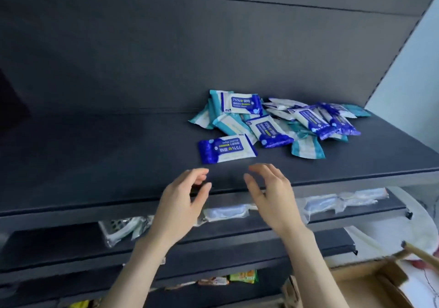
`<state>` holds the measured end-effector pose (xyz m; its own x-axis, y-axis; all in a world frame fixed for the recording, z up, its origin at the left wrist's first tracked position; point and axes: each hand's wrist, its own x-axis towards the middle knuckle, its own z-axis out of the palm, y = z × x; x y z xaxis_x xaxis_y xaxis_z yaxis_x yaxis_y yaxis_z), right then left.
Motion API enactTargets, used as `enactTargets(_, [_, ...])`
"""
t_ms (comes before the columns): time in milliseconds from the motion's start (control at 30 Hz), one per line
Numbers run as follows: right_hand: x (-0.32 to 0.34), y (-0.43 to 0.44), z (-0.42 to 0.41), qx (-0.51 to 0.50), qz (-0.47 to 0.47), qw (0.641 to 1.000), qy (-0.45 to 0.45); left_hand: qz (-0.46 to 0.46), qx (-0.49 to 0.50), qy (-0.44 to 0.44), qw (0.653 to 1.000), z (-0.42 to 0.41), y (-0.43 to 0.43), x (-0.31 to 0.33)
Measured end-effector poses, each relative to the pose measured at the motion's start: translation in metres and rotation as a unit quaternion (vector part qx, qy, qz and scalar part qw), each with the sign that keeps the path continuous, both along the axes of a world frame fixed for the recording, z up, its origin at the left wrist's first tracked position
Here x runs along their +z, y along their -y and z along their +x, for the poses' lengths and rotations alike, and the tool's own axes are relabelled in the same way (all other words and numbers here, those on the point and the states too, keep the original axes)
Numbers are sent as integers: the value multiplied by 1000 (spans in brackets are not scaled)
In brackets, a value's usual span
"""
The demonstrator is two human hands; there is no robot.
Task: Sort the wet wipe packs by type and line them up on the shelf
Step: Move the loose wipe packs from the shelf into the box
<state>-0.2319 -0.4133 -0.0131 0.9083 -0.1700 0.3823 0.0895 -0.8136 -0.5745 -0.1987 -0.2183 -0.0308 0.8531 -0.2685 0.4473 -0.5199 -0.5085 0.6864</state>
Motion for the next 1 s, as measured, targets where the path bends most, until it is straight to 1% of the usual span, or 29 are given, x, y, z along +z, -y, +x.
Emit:
enactTargets(67, [5,5,32,0,-8,1000,0,10,16,3,1000,30,7,3])
enactTargets(167, [11,13,77,8,-12,999,-28,43,26,-21,999,72,19,8])
enactTargets(267, [11,26,120,37,-35,996,-67,124,30,-64,990,112,34,11])
enactTargets(367, [11,37,152,48,-70,992,-99,224,23,-102,969,140,48,13])
enactTargets(433, [11,41,167,52,-86,987,-127,242,16,-130,961,153,51,16])
enactTargets(500, [10,44,178,61,-74,984,-148,214,7,-178,961,165,50,20])
enactTargets(567, [9,47,186,56,-65,985,-148,159,-19,-221,962,175,49,24])
enactTargets(667, [4,53,187,16,-82,987,-136,96,-56,-252,961,182,50,27])
enactTargets(733, [2,57,184,-28,-72,990,-114,51,-68,-250,965,183,52,27])
enactTargets(800, [3,61,182,-87,-50,990,-100,27,-51,-219,974,186,57,28])
enactTargets(833, [5,63,181,-117,-48,986,-110,23,-34,-202,979,188,60,28])
enactTargets(900, [5,66,182,-154,-81,974,-147,16,4,-185,983,193,66,26])
enactTargets(967, [4,68,182,-165,-103,966,-173,11,33,-181,983,195,72,24])
enactTargets(1000, [5,69,183,-170,-96,966,-171,9,44,-181,982,195,75,23])
